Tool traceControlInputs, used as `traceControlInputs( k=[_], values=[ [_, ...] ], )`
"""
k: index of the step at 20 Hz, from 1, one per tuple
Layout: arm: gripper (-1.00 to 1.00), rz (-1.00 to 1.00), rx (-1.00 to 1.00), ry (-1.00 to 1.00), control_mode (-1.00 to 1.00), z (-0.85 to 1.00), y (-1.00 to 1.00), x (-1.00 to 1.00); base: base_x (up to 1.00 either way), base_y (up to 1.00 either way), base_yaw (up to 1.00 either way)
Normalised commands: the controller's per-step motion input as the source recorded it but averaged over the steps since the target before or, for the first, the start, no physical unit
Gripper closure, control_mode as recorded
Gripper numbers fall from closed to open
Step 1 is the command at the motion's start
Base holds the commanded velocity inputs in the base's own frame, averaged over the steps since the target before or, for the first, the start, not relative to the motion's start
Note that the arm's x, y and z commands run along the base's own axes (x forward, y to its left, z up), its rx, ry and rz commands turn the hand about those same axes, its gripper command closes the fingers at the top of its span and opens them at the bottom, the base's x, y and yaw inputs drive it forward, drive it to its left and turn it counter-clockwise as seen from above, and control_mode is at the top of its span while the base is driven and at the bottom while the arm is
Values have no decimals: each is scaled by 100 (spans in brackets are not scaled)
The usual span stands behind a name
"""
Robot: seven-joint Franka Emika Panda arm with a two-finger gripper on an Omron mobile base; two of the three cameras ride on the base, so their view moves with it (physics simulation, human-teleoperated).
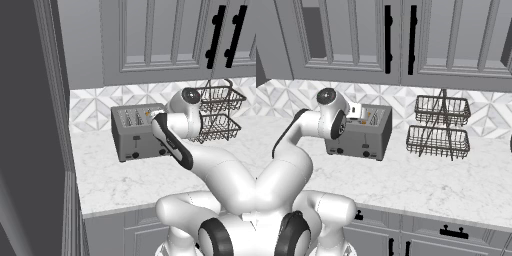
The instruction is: Start the toaster. Once the lever pops up, take the bread to the plate on the dining counter.
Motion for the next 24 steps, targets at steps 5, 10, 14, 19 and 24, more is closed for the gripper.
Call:
traceControlInputs(
  k=[5, 10, 14, 19, 24],
  values=[
    [-100, 0, 0, 0, -100, 0, 0, 0, 0, 0, 0],
    [-100, 0, 0, 0, -100, 0, 0, 0, 0, 0, 0],
    [-100, 0, 0, 0, -100, 0, 0, 0, 0, 0, 0],
    [-100, 0, 0, 0, -100, 0, 0, 0, 0, 0, 0],
    [-100, 0, 0, 0, -100, 0, 0, 0, 0, 0, 0]
  ],
)
